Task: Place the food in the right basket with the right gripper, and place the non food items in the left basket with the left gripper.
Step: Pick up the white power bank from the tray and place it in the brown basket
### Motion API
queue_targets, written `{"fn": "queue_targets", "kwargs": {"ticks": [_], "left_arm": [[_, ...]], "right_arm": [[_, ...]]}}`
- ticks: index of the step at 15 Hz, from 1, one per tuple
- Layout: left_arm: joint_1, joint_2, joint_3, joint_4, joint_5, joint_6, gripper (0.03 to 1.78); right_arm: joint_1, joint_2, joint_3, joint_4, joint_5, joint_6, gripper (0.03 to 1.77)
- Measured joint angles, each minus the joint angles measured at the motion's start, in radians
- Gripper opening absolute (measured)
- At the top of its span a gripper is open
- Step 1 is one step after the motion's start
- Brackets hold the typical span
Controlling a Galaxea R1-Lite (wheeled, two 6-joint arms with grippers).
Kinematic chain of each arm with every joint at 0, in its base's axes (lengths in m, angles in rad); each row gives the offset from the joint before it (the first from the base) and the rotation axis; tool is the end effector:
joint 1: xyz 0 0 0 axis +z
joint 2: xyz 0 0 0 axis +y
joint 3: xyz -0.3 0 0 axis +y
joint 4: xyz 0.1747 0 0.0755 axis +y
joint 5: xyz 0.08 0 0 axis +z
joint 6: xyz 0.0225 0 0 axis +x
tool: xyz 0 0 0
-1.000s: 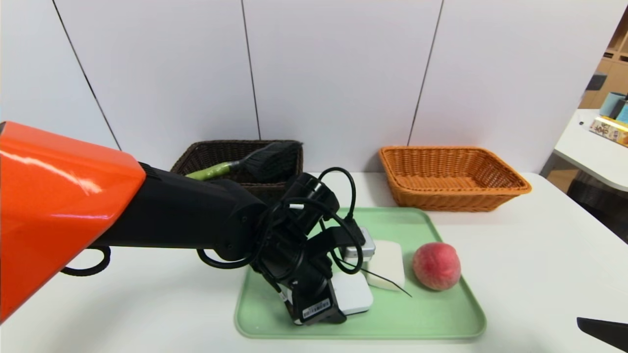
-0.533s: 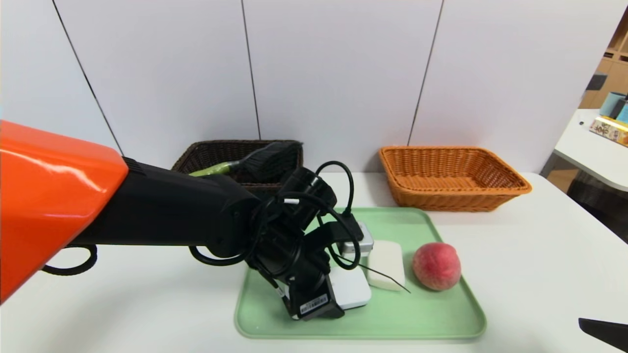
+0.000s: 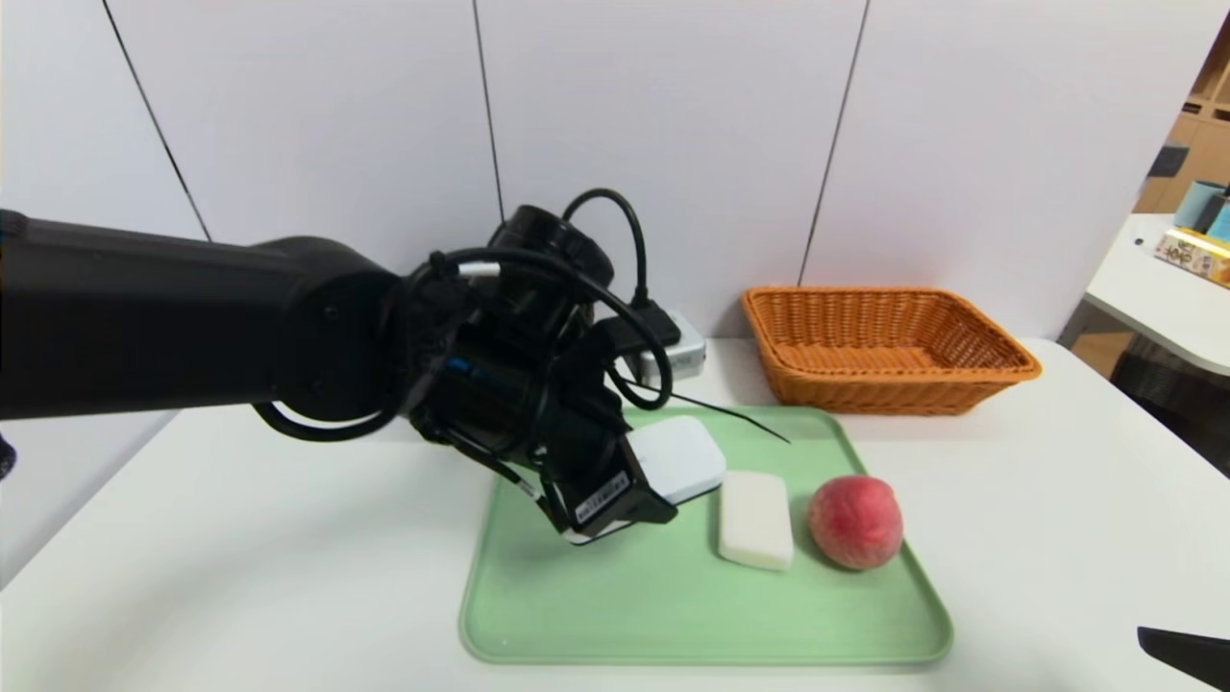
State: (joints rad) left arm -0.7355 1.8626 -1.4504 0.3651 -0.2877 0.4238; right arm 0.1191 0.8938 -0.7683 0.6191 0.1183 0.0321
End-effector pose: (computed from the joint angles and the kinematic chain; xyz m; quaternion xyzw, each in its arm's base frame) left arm 0.2545 -0.2389 0.2153 0.2520 0.2659 -0.5206 0.7712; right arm 0.0693 0.0110 0.2175 0.0147 0.3655 0.1045 0.9248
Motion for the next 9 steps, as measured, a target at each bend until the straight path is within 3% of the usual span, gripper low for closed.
{"fn": "queue_targets", "kwargs": {"ticks": [5, 9], "left_arm": [[0.13, -0.058, -0.192, 0.236, -0.001, 0.013, 1.03], [0.258, -0.068, -0.253, 0.245, -0.007, 0.05, 1.03]], "right_arm": [[-0.003, -0.001, -0.003, 0.0, 0.003, 0.0, 1.7], [-0.003, 0.002, -0.005, -0.003, 0.004, 0.0, 1.7]]}}
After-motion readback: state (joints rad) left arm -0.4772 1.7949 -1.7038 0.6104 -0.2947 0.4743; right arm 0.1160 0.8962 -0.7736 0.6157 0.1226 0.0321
